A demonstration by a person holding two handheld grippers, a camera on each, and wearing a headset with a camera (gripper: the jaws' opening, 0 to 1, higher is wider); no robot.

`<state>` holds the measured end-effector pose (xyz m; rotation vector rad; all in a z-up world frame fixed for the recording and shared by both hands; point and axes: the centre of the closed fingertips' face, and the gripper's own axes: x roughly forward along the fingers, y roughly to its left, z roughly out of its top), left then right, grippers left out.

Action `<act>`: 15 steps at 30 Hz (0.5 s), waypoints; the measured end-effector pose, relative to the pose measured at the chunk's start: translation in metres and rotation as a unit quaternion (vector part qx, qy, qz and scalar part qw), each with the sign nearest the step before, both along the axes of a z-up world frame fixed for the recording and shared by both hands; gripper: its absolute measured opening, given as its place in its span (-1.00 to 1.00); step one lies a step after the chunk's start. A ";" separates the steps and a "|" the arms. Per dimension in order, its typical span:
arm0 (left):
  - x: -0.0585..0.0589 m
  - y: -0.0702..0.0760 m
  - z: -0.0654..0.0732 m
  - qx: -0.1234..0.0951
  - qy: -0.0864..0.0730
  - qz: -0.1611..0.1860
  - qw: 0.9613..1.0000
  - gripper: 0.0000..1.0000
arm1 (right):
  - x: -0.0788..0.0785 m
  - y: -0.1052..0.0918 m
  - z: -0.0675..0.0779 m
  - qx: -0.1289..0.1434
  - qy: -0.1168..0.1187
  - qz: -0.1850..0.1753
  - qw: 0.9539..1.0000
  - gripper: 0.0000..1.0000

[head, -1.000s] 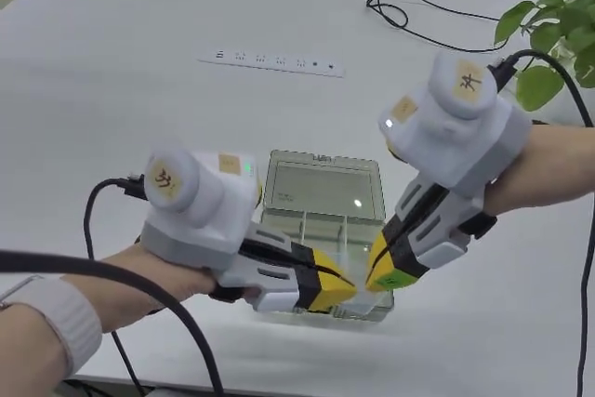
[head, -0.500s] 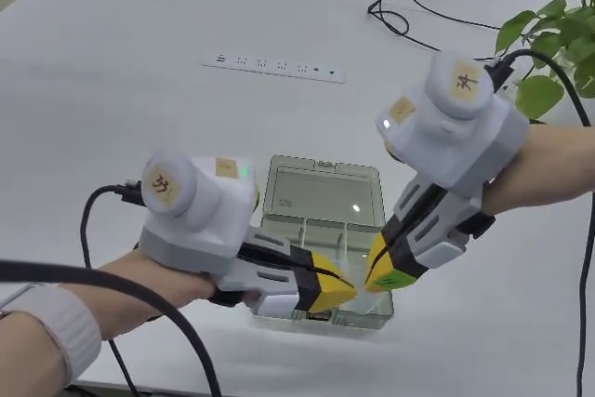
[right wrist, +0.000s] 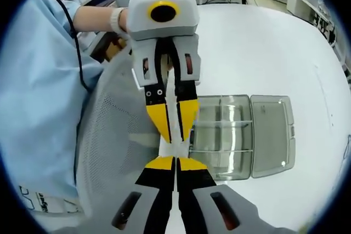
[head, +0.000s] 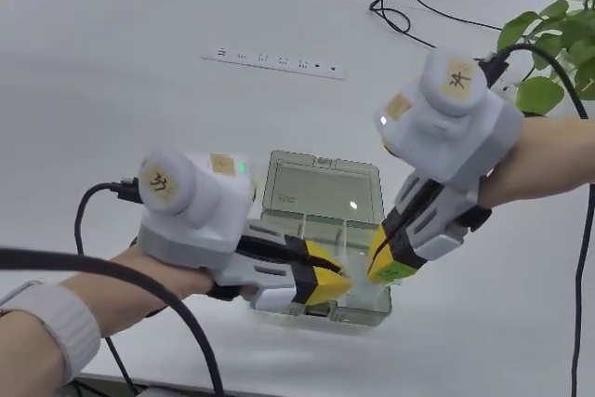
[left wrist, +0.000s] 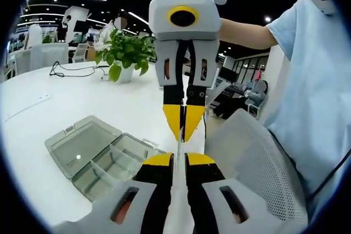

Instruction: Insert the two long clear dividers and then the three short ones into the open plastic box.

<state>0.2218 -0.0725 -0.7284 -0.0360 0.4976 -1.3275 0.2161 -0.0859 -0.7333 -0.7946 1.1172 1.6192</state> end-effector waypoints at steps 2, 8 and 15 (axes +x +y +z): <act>0.004 0.006 -0.003 0.008 -0.003 0.011 1.000 -0.71 | 0.008 -0.004 -0.003 -0.011 -0.015 -0.008 1.000 -0.97; 0.015 0.022 -0.009 0.029 -0.018 0.053 0.998 -0.29 | 0.024 -0.015 -0.011 -0.047 -0.049 -0.016 0.998 -0.97; 0.022 0.035 -0.016 0.052 -0.025 0.083 0.995 0.13 | 0.038 -0.021 -0.021 -0.077 -0.077 -0.025 0.994 -0.96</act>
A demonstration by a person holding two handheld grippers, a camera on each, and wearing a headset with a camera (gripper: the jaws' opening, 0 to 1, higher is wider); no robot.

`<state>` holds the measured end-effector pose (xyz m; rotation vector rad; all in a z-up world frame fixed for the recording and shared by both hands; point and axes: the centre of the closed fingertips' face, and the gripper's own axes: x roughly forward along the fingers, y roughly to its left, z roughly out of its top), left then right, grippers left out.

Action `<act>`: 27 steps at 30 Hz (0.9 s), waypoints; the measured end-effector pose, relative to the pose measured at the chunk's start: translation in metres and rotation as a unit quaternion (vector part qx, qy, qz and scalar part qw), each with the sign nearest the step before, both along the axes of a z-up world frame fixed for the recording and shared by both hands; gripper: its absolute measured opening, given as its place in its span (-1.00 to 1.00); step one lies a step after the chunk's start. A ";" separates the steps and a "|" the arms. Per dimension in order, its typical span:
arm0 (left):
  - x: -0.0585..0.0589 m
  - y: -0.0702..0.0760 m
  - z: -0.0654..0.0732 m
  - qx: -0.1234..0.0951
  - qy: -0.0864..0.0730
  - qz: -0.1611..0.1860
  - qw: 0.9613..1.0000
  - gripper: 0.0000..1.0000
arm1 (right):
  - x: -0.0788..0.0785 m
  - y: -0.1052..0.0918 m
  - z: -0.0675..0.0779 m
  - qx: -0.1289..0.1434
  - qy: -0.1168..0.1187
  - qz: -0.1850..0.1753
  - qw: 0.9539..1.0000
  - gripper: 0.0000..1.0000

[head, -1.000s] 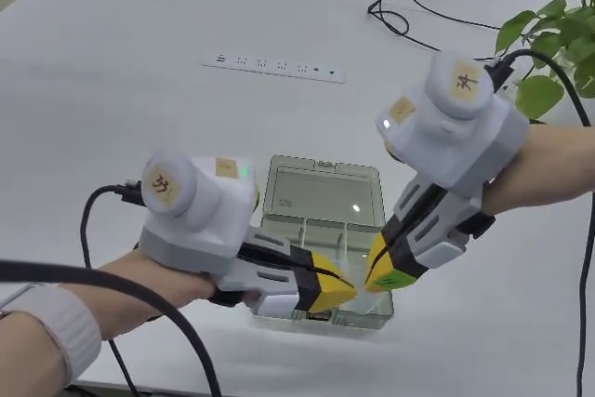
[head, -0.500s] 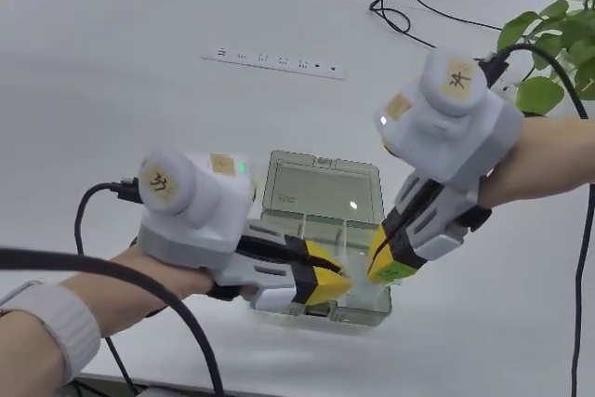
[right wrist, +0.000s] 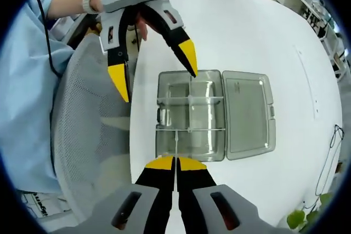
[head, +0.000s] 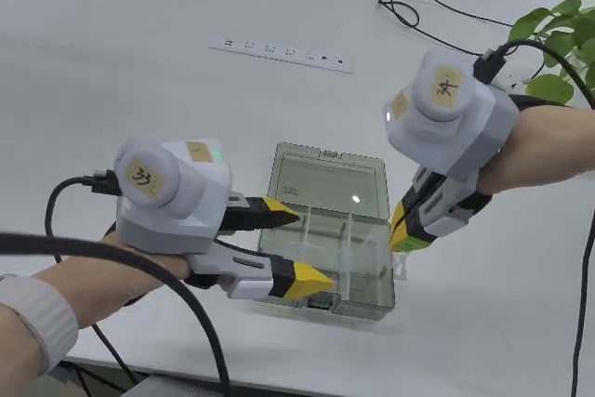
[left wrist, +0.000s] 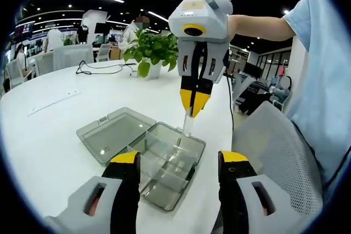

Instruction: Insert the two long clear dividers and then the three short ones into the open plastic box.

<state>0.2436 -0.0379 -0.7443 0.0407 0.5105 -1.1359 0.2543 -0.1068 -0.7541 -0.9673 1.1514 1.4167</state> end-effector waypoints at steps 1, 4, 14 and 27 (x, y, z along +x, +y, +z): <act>0.000 0.002 -0.001 0.002 0.000 0.002 1.000 0.16 | 0.002 -0.001 -0.001 -0.006 -0.007 0.001 1.000 -0.96; -0.002 0.004 -0.002 0.000 0.003 0.004 1.000 0.13 | 0.006 -0.002 -0.004 -0.015 -0.012 0.005 1.000 -0.96; -0.003 0.011 -0.007 0.001 0.011 0.017 1.000 0.21 | 0.012 0.001 -0.013 -0.026 -0.014 0.008 1.000 -0.96; 0.005 0.026 -0.013 0.011 0.010 0.050 0.999 0.70 | 0.015 0.002 -0.020 -0.038 -0.008 0.017 0.999 -0.96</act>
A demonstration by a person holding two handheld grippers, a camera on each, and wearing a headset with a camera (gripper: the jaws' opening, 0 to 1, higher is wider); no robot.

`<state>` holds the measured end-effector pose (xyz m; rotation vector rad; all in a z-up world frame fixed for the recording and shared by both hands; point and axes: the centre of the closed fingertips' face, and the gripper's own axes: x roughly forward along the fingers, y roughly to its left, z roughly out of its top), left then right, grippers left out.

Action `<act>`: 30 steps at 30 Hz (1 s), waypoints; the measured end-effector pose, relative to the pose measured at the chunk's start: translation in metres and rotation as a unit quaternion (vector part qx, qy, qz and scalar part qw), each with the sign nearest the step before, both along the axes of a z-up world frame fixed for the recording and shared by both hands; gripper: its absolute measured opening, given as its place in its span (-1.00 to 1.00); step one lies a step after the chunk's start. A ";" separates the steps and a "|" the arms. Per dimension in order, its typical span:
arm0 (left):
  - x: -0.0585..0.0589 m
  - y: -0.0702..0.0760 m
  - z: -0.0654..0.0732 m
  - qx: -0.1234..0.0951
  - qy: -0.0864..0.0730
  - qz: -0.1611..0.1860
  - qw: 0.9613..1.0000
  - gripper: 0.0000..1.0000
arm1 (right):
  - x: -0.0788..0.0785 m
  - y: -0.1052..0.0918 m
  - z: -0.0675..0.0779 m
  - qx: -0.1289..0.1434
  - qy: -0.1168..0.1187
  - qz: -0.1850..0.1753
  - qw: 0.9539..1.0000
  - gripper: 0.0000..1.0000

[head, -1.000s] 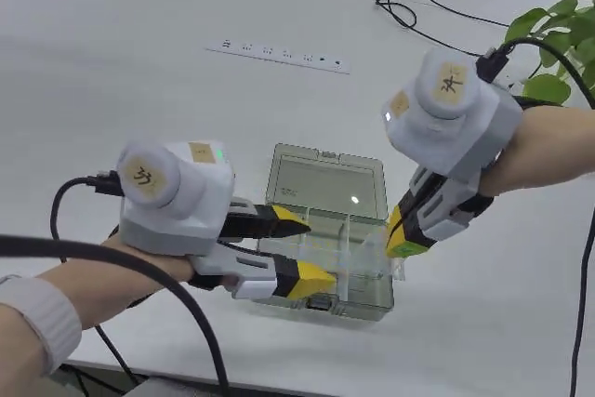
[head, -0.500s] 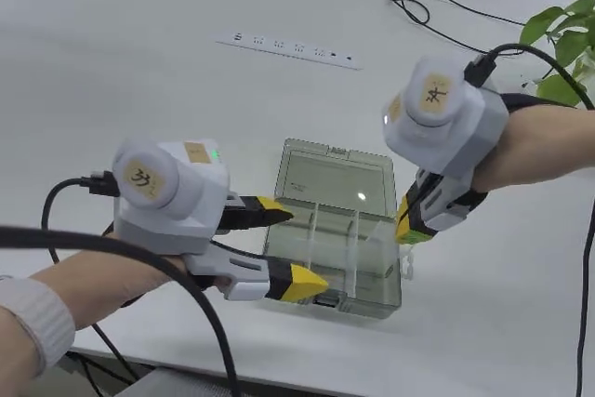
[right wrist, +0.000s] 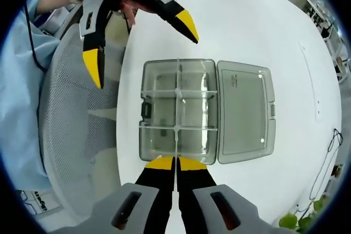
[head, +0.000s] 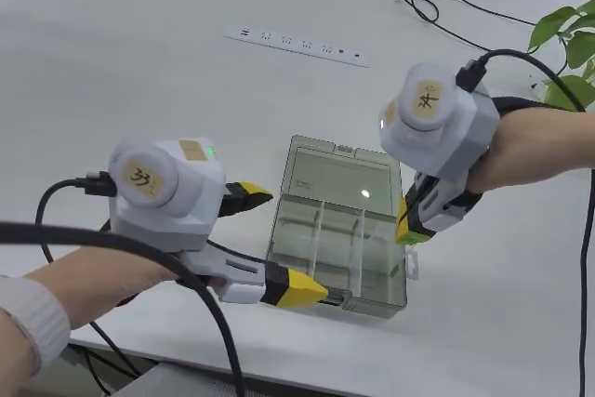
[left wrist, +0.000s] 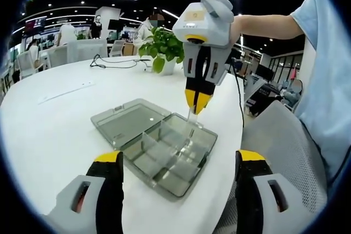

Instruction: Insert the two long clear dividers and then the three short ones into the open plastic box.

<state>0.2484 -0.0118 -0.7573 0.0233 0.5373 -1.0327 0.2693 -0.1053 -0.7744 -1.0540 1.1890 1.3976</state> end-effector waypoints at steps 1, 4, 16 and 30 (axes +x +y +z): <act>0.000 0.001 0.000 0.000 0.000 0.001 1.000 0.70 | -0.001 0.000 0.000 -0.002 0.002 -0.002 1.000 -0.96; 0.001 0.002 0.001 -0.001 0.000 0.003 1.000 0.69 | -0.002 -0.005 -0.003 -0.017 -0.001 0.008 1.000 -0.96; 0.002 0.003 0.001 -0.003 -0.001 0.007 1.000 0.66 | -0.004 -0.001 -0.005 -0.017 -0.002 0.013 1.000 -0.96; 0.003 0.000 0.003 -0.008 -0.001 0.005 1.000 0.64 | 0.001 -0.004 0.000 -0.012 -0.004 0.012 1.000 -0.96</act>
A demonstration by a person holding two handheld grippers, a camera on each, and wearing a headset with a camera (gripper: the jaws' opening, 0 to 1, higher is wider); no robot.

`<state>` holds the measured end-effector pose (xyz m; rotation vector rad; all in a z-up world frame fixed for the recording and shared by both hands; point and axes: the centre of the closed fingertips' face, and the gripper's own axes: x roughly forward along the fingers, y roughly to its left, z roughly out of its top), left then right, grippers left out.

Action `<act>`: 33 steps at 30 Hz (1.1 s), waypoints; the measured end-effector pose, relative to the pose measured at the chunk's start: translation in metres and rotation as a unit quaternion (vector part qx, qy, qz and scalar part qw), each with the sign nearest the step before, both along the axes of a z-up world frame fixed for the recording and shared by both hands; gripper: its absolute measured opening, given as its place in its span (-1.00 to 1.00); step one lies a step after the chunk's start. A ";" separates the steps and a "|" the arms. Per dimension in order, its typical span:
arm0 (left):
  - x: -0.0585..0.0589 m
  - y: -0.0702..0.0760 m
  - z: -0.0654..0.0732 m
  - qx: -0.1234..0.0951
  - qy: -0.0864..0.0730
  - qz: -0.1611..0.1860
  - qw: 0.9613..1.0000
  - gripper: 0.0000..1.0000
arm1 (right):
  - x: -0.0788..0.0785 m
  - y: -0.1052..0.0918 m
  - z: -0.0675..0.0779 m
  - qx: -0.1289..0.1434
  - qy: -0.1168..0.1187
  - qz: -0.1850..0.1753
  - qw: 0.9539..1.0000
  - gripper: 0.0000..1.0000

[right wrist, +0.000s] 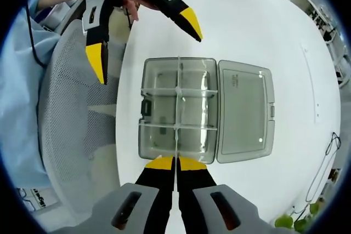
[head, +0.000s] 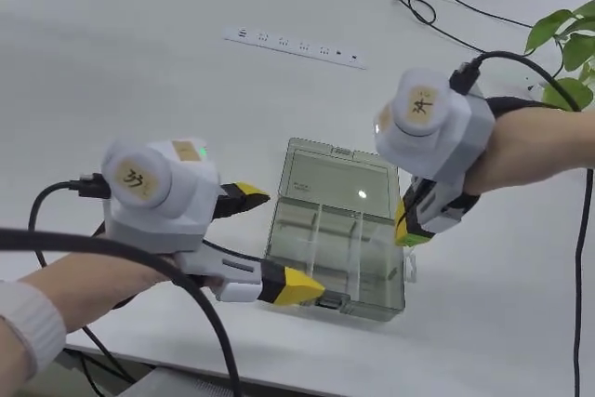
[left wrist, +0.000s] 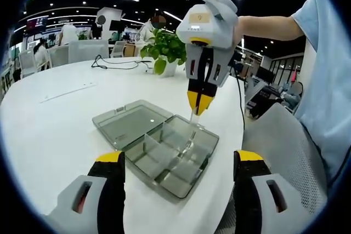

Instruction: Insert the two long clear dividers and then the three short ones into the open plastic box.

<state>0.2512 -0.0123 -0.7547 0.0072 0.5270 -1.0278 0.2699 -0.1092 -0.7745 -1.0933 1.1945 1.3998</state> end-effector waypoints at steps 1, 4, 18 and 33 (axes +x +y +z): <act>0.000 0.000 0.000 0.001 0.001 0.000 1.000 0.64 | -0.001 0.000 0.000 -0.001 0.001 0.000 1.000 -0.96; 0.000 0.001 -0.001 0.001 0.001 0.001 1.000 0.64 | 0.001 0.001 0.001 0.006 0.002 -0.002 1.000 -0.96; -0.001 0.003 -0.001 0.000 0.006 0.006 1.000 0.64 | 0.003 0.003 -0.003 -0.001 0.004 0.001 1.000 -0.96; 0.002 0.009 -0.002 0.000 0.006 0.014 1.000 0.64 | 0.000 0.004 -0.022 -0.023 0.005 0.017 1.000 -0.96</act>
